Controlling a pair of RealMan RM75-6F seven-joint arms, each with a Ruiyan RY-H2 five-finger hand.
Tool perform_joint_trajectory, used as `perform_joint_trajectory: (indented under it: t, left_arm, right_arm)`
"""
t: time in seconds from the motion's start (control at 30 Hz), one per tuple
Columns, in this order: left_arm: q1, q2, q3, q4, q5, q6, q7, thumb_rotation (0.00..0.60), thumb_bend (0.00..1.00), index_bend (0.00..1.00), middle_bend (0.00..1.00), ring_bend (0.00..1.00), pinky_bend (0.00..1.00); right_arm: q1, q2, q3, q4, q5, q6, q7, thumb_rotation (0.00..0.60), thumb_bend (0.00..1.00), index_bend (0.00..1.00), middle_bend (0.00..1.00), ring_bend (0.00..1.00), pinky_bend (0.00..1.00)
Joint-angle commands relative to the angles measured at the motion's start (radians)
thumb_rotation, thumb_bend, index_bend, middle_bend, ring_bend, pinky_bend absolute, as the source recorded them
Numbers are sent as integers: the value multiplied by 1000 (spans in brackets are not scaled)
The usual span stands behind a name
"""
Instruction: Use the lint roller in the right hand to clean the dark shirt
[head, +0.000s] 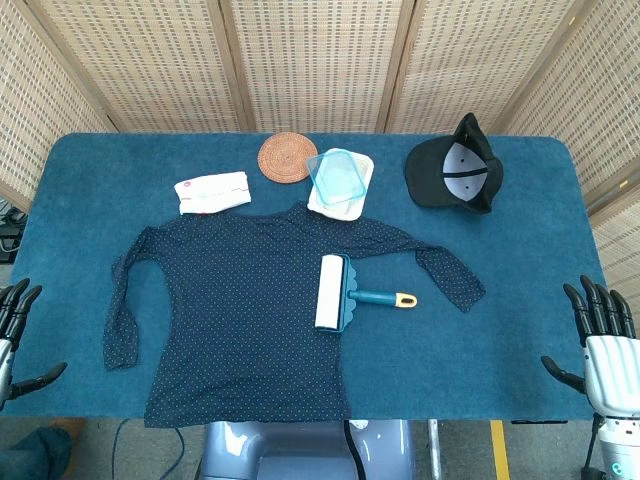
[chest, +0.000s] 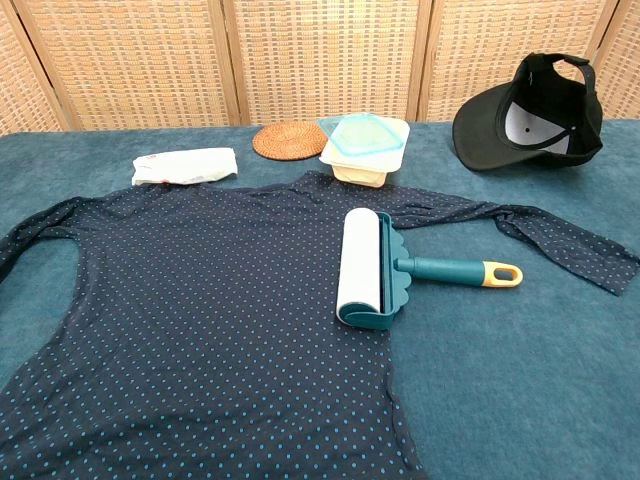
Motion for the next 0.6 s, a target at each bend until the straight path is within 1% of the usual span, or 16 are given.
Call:
perform_joint_trajectory:
  t: [0.03, 0.2, 0.3, 0.33, 0.37, 0.4, 0.43, 0.47, 0.5, 0.53, 0.57, 0.6]
  left_arm:
    - [0, -1, -1, 2, 0, 1, -1, 600, 0, 0, 0, 0, 0]
    - [-2, -1, -2, 4, -6, -3, -5, 600, 0, 0, 0, 0, 0]
    - [-5, -3, -3, 3, -12, -11, -4, 600, 0, 0, 0, 0, 0]
    - [-7, -3, -4, 3, -14, -15, -2, 600, 0, 0, 0, 0, 0]
    - [-8, -4, -5, 3, -17, -19, 1, 600, 0, 0, 0, 0, 0]
    - [-10, -6, -6, 3, -21, -23, 3, 600, 0, 0, 0, 0, 0]
    - [-11, -7, -6, 3, -23, -25, 4, 600, 0, 0, 0, 0, 0]
    - [-13, -8, -7, 3, -28, -30, 7, 600, 0, 0, 0, 0, 0]
    - [-16, -10, -9, 3, -33, -36, 10, 600, 0, 0, 0, 0, 0]
    - [-19, -11, -11, 3, -41, -44, 15, 600, 0, 0, 0, 0, 0]
    - [-23, -13, -15, 1, -52, -52, 19, 600, 0, 0, 0, 0, 0]
    - [-26, -14, -19, 0, -62, -58, 23, 600, 0, 0, 0, 0, 0]
  right_arm:
    - [0, 1, -1, -1, 0, -1, -2, 600, 0, 0, 0, 0, 0]
    - [6, -2, -2, -2, 7, -18, -2, 600, 0, 0, 0, 0, 0]
    - [30, -21, 16, 5, 28, -48, 19, 600, 0, 0, 0, 0, 0]
    - [48, -26, 25, 9, 30, -67, 21, 600, 0, 0, 23, 22, 0]
    - [69, -28, 38, 14, 30, -86, 20, 600, 0, 0, 96, 103, 2]
    - [91, -30, 53, 17, 33, -106, 10, 600, 0, 0, 226, 250, 47]
    - [102, -30, 60, 17, 38, -118, 4, 600, 0, 0, 335, 375, 105]
    - [126, -29, 73, 14, 41, -142, -11, 600, 0, 0, 497, 555, 254]
    - [154, -25, 85, 8, 47, -176, -27, 600, 0, 0, 628, 691, 458]
    - [201, -17, 101, -8, 50, -238, -47, 600, 0, 0, 697, 758, 588]
    - [247, -3, 120, -28, 82, -311, -74, 600, 0, 0, 773, 828, 756]
    - [289, 12, 138, -57, 134, -383, -116, 600, 0, 0, 825, 875, 867]
